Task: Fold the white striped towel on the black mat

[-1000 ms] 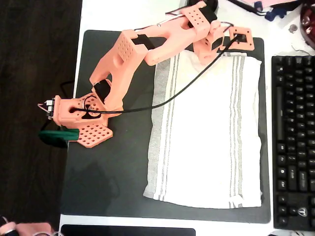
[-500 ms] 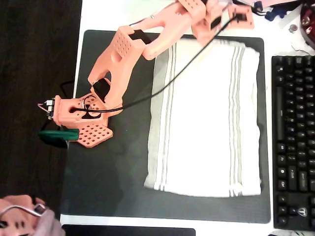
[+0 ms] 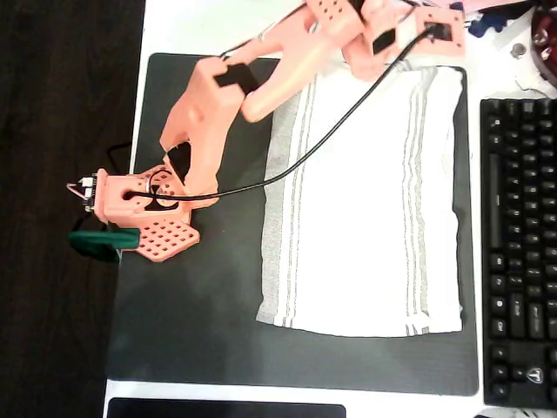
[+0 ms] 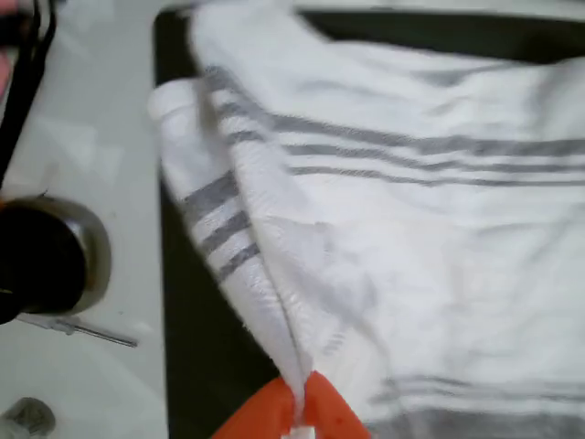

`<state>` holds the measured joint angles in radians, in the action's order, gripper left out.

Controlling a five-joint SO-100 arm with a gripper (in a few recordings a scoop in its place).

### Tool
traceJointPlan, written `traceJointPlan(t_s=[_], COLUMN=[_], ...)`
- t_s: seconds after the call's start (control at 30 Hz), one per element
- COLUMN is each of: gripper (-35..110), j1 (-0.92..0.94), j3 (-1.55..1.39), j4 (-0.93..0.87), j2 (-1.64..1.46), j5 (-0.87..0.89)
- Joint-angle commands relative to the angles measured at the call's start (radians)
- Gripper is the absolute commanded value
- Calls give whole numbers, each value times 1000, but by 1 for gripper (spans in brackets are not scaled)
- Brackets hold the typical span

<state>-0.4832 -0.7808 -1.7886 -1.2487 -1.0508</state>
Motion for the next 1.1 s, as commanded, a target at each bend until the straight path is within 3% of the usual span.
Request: traceJointPlan(t_s=[0.0, 0.53, 0.7, 0.8, 1.07], gripper=[0, 0, 2, 14, 17], j1=[107, 764, 946, 1020, 1071], j3=[-80, -423, -591, -718, -776], j4=[-9, 6, 215, 393, 414], j2=[-193, -471, -416, -410, -479], j5=[-46, -502, -650, -712, -787])
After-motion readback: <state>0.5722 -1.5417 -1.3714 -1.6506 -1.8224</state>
